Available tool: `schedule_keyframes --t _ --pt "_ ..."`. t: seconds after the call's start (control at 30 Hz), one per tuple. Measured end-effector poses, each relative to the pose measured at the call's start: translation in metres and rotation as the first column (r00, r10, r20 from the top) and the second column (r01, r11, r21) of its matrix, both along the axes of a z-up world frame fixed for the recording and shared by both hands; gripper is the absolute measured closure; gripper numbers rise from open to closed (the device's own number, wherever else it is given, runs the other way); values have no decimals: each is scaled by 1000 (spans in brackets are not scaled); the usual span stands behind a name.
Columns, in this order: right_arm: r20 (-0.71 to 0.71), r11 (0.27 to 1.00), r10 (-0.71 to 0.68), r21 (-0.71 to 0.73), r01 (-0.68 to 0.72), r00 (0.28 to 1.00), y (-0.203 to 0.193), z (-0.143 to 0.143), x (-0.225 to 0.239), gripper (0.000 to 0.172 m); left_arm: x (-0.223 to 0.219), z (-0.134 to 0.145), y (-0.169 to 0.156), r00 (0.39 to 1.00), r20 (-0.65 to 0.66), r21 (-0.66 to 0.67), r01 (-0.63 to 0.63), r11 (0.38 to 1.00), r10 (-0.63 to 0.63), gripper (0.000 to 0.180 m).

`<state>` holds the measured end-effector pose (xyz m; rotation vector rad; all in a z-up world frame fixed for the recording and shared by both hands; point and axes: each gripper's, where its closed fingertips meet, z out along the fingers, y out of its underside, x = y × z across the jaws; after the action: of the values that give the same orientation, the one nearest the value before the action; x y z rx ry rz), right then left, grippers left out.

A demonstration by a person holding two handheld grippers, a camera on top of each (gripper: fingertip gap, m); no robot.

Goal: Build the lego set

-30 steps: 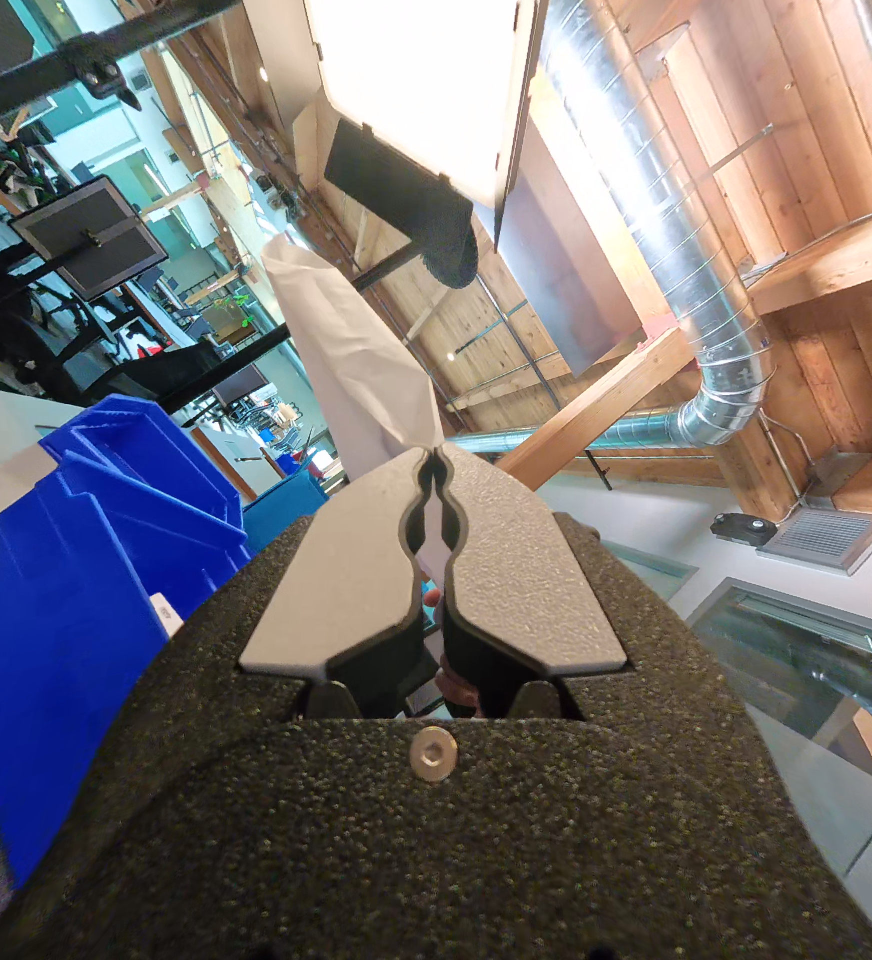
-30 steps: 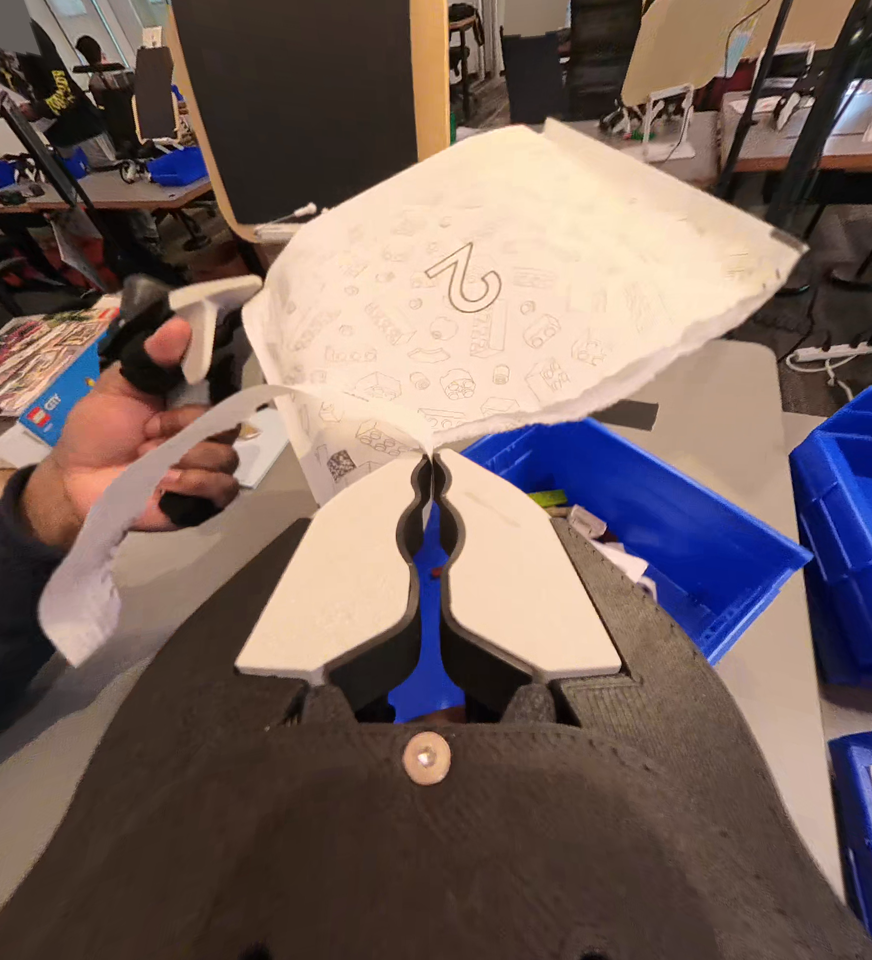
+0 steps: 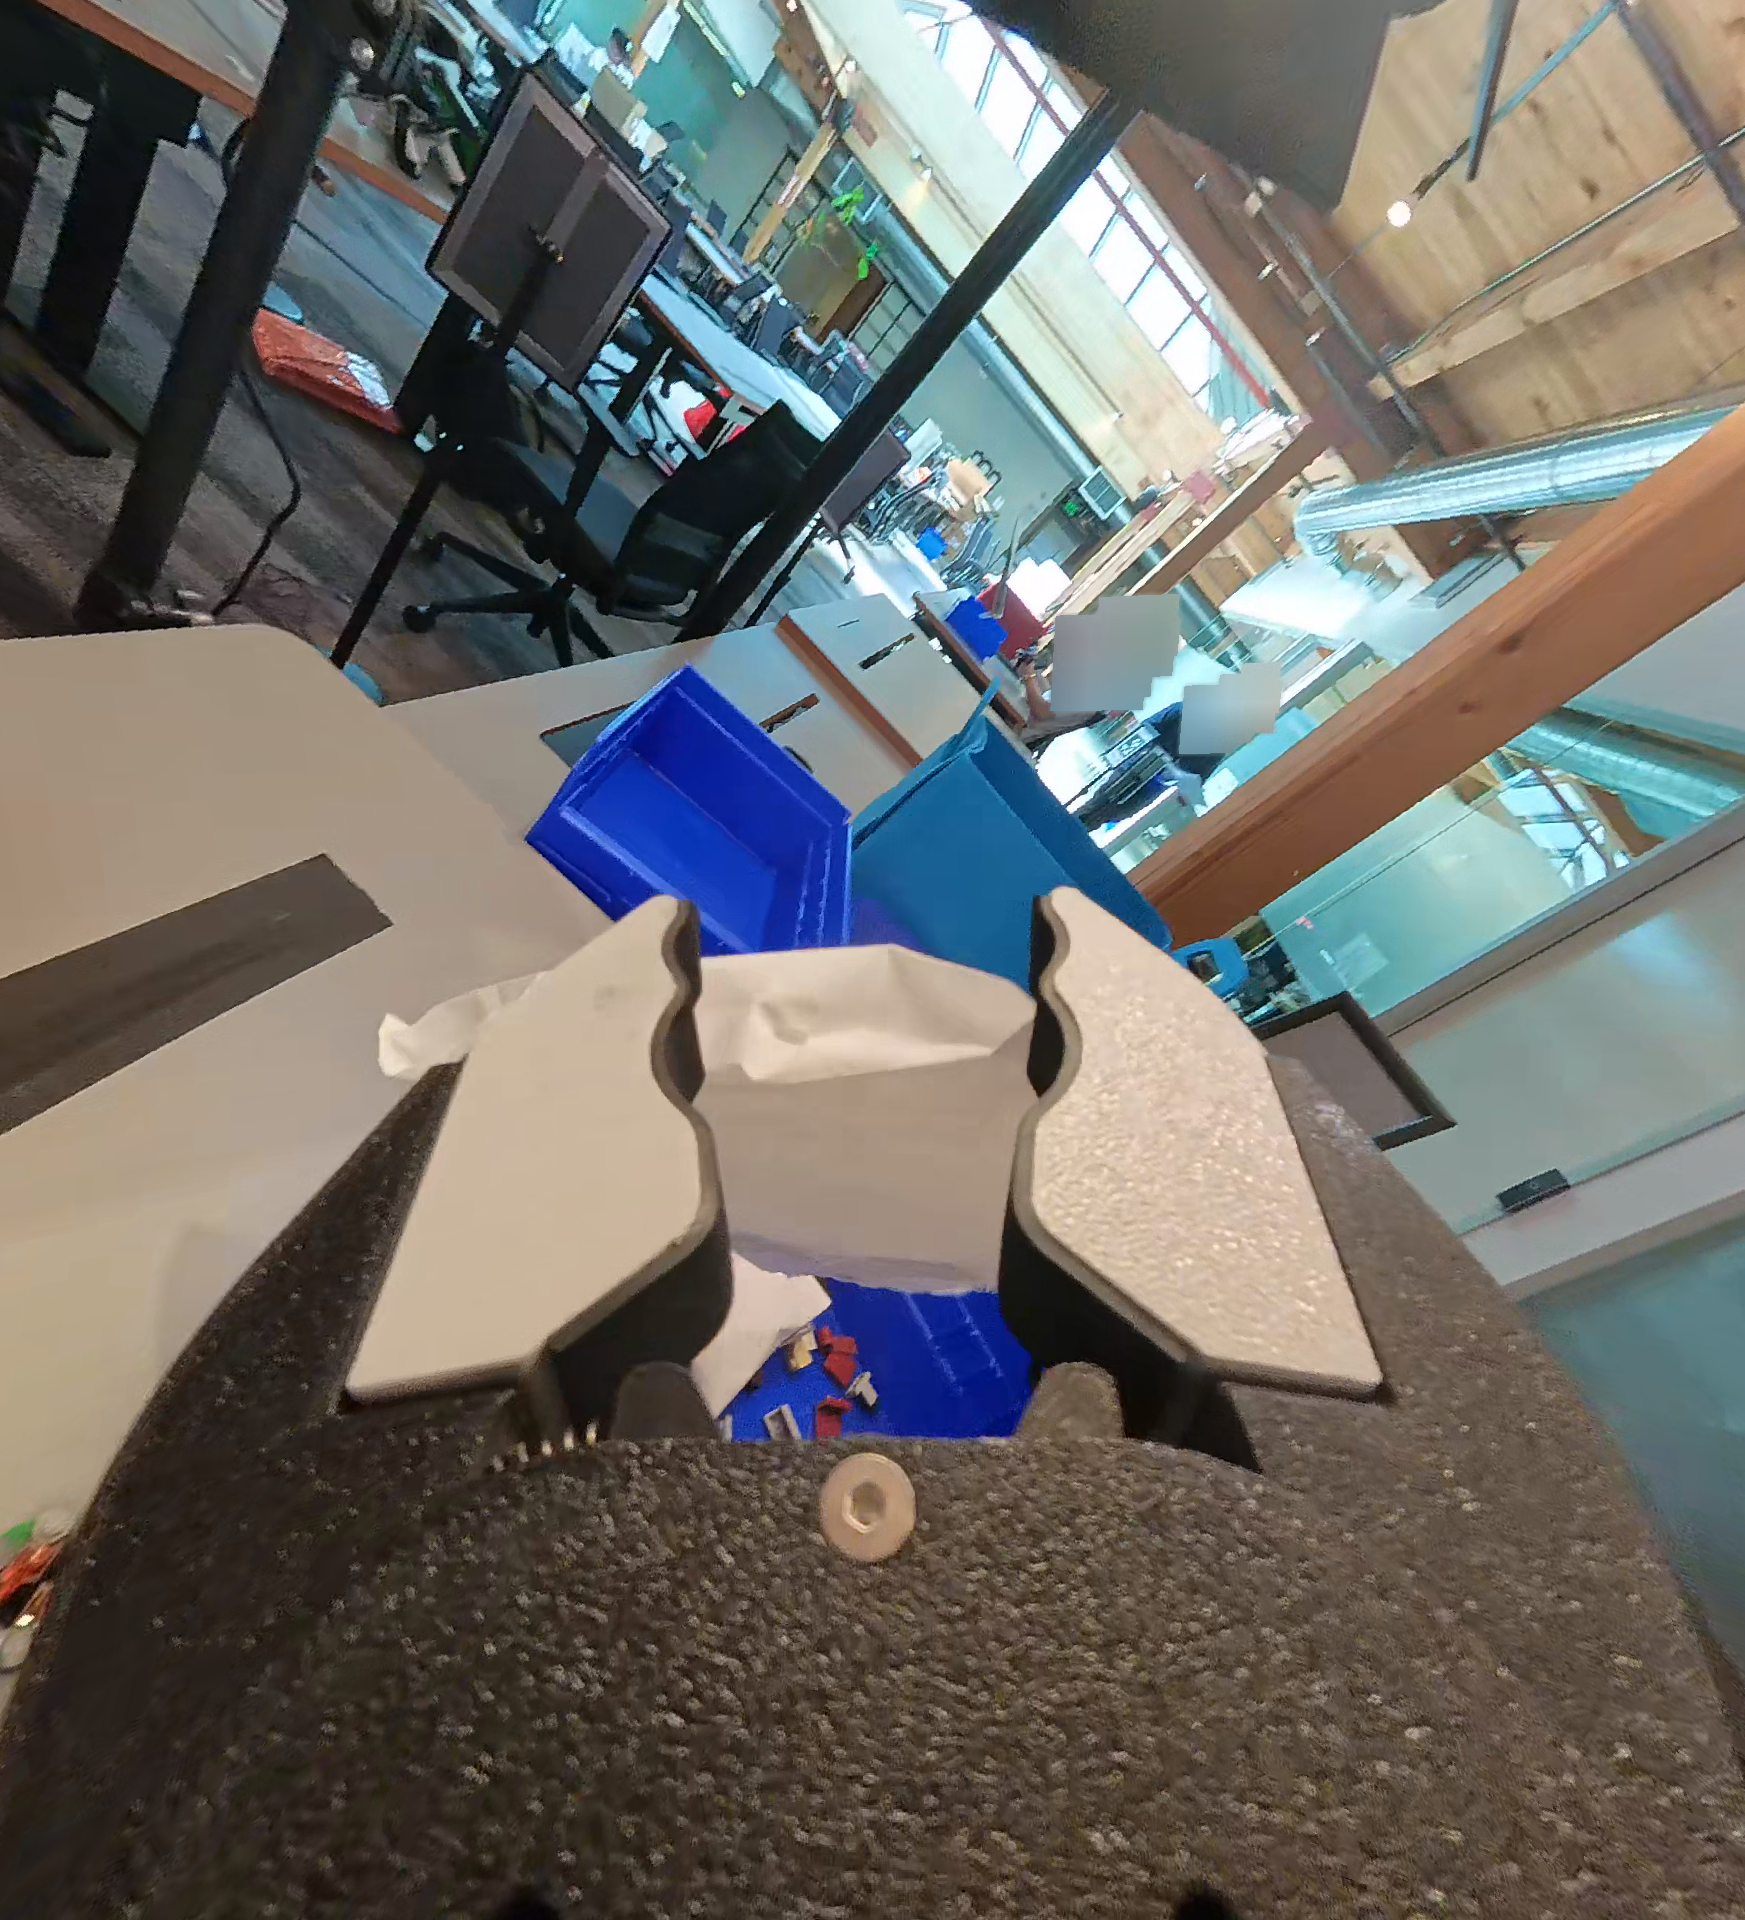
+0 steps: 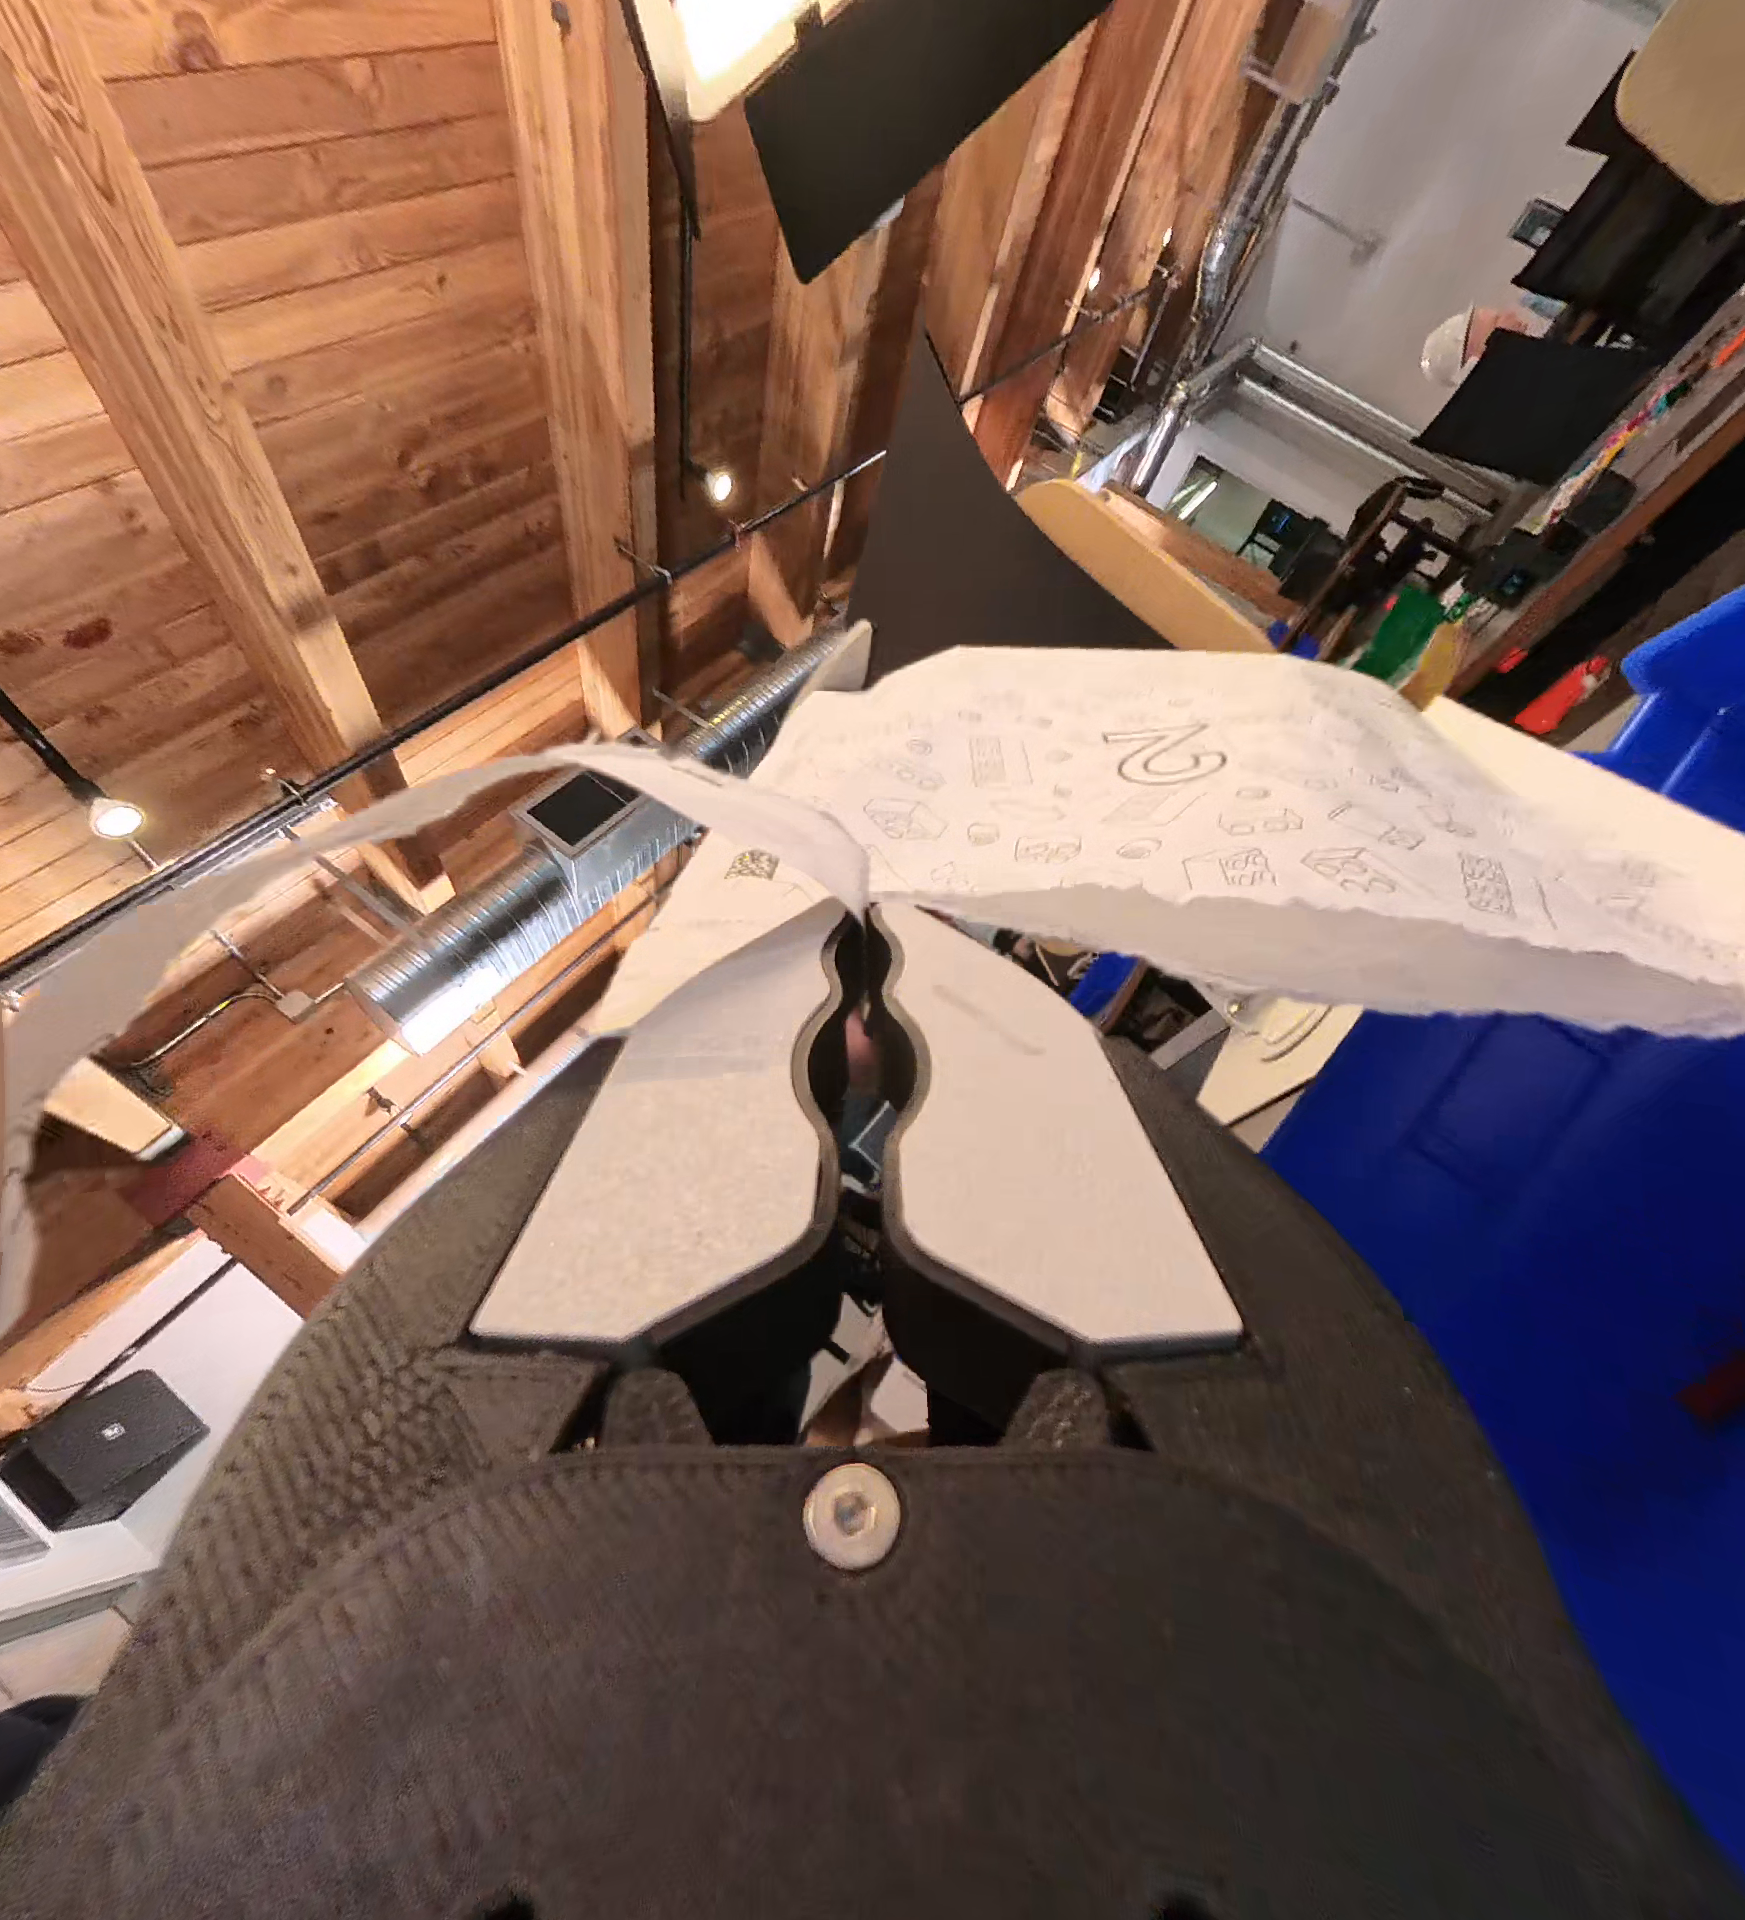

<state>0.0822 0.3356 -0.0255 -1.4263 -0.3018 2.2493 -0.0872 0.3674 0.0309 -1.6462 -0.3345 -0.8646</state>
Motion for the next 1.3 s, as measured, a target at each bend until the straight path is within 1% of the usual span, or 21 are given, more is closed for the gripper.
schedule_keyframes --t 0.1,0.2,0.27,0.37,0.47,0.53,0.6,0.67,0.8,0.83,0.97,1.13,1.17,1.23,1.3 --pt "-11 1000 -30 1 30 999 6 2 2 172 -2 -4 -6 1000 -19 -57 -8 998 7 111" --pt "-29 998 -55 -18 55 998 12 4 5 172 -3 -6 -16 996 -83 -94 -35 995 27 105" --pt "-40 997 -74 -31 73 996 15 5 7 172 1 -6 -23 995 -101 -119 -36 992 24 101" --pt "-66 994 -99 -40 97 993 19 9 12 172 4 6 -33 994 -96 -92 -58 994 49 99" --pt "-84 993 -113 -51 109 990 22 11 15 172 8 12 -42 989 -136 -83 -67 994 56 102" --pt "-85 993 -111 -46 107 990 19 12 15 172 23 2 -43 991 -134 -130 -8 992 -10 103" --pt "-88 992 -122 -34 119 989 16 12 15 172 43 -5 -42 993 -69 -159 88 983 -100 103" --pt "-86 991 -135 -12 134 987 10 11 13 172 51 -4 -39 993 -43 -153 106 983 -113 103" --pt "-68 984 -168 49 171 984 -6 7 7 172 65 -7 -32 987 -89 -174 118 978 -134 104" --pt "-55 980 -179 79 183 982 -11 6 4 172 67 -8 -30 985 -111 -185 110 977 -132 107" --pt "17 954 -230 203 222 973 -26 2 -5 172 67 -6 -22 968 -215 -189 91 978 -131 138" --pt "76 910 -318 304 282 945 -26 4 -7 171 75 1 -11 928 -333 -168 114 979 -165 158" --pt "90 900 -339 322 295 937 -25 4 -7 171 79 5 -8 918 -352 -144 141 980 -183 171" --pt "128 889 -362 347 300 923 -25 0 -8 171 84 11 -3 895 -397 -91 182 979 -203 179" --pt "177 890 -361 358 281 916 -28 -7 -10 169 89 15 1 868 -448 -31 226 974 -216 180"
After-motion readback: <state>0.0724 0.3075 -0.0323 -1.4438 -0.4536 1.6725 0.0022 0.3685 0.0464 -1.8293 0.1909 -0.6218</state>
